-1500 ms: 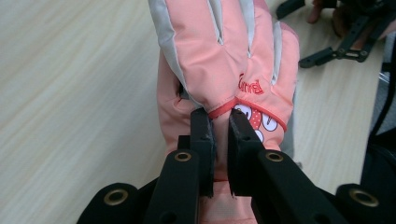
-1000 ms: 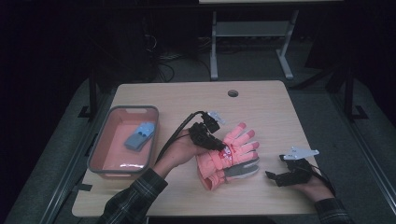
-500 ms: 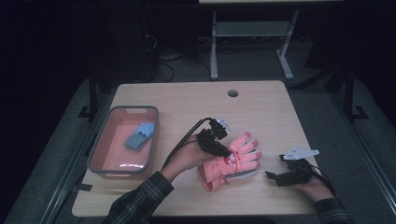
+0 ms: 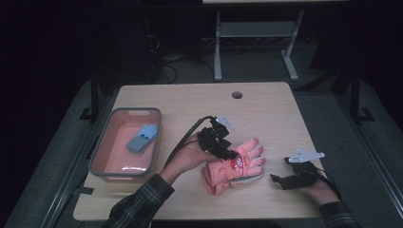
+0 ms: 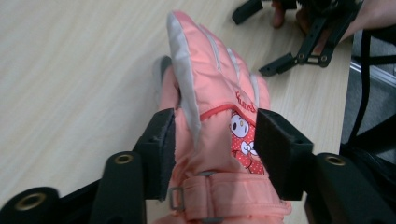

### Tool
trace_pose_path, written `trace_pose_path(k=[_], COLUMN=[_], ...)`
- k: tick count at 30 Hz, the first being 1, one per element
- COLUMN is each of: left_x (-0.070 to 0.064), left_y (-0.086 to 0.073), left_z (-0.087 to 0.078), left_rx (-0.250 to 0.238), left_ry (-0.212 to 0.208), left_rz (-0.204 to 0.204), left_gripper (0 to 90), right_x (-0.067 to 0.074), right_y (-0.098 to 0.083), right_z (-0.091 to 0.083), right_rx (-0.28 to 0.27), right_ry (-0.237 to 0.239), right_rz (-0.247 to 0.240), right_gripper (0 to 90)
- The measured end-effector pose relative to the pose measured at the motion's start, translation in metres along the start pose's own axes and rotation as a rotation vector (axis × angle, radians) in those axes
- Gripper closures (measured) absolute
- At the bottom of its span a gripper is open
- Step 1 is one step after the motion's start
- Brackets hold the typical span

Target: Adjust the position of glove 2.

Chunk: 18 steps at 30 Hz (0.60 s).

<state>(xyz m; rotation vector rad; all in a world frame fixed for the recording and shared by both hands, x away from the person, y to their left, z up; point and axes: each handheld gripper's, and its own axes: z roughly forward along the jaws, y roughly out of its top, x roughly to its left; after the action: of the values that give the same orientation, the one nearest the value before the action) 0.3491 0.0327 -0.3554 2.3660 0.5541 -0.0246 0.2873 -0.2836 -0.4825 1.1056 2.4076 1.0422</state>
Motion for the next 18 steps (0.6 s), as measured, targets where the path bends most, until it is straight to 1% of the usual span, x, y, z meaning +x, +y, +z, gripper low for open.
trace_pose_path(k=[1, 3, 4, 5, 6, 9, 10, 11, 12, 13, 14, 15, 16, 18], left_x=[0.001, 0.005, 0.006, 0.008, 0.009, 0.015, 0.017, 0.02, 0.021, 0.024, 0.026, 0.028, 0.03, 0.032], left_y=[-0.001, -0.003, -0.005, -0.006, -0.008, -0.016, -0.018, -0.021, -0.024, -0.027, -0.03, -0.032, -0.035, -0.039], left_z=[-0.003, -0.009, -0.009, -0.012, -0.012, -0.016, -0.016, -0.018, -0.018, -0.02, -0.02, -0.022, -0.022, -0.022], left_rx=[-0.009, -0.014, -0.024, -0.02, -0.038, -0.047, -0.054, -0.047, -0.057, -0.053, -0.061, -0.057, -0.047, -0.047], left_ry=[0.005, 0.014, 0.017, 0.025, 0.029, 0.042, 0.048, 0.055, 0.063, 0.069, 0.076, 0.087, 0.094, 0.109], left_rz=[-0.001, 0.005, -0.006, 0.001, -0.012, -0.029, -0.043, -0.041, -0.063, -0.062, -0.081, -0.083, -0.085, -0.102], left_gripper=[43.7, 40.5, 39.2, 38.3, 37.4, 36.8, 36.8, 37.2, 38.4, 40.8, 42.3, 45.8, 52.1, 62.4], right_x=[0.001, 0.0, -0.001, -0.001, -0.001, 0.002, 0.003, 0.005, 0.007, 0.009, 0.012, 0.014, 0.017, 0.024], right_y=[0.0, 0.003, 0.005, 0.006, 0.007, 0.012, 0.014, 0.017, 0.02, 0.023, 0.027, 0.03, 0.033, 0.039], right_z=[-0.001, -0.004, -0.006, -0.006, -0.008, -0.013, -0.015, -0.018, -0.02, -0.022, -0.025, -0.026, -0.028, -0.029], right_rx=[0.005, 0.025, 0.034, 0.032, 0.042, 0.022, 0.011, 0.0, -0.003, -0.015, -0.025, -0.036, -0.042, -0.056], right_ry=[-0.001, 0.002, 0.019, 0.029, 0.034, 0.055, 0.062, 0.077, 0.087, 0.095, 0.112, 0.125, 0.136, 0.159], right_rz=[0.006, 0.017, 0.045, 0.058, 0.072, 0.066, 0.062, 0.069, 0.07, 0.066, 0.07, 0.063, 0.065, 0.045], right_gripper=[11.0, 19.1, 24.9, 30.4, 36.4, 54.0, 61.0, 66.7, 72.8, 79.2, 83.9, 87.2, 89.8, 90.0])
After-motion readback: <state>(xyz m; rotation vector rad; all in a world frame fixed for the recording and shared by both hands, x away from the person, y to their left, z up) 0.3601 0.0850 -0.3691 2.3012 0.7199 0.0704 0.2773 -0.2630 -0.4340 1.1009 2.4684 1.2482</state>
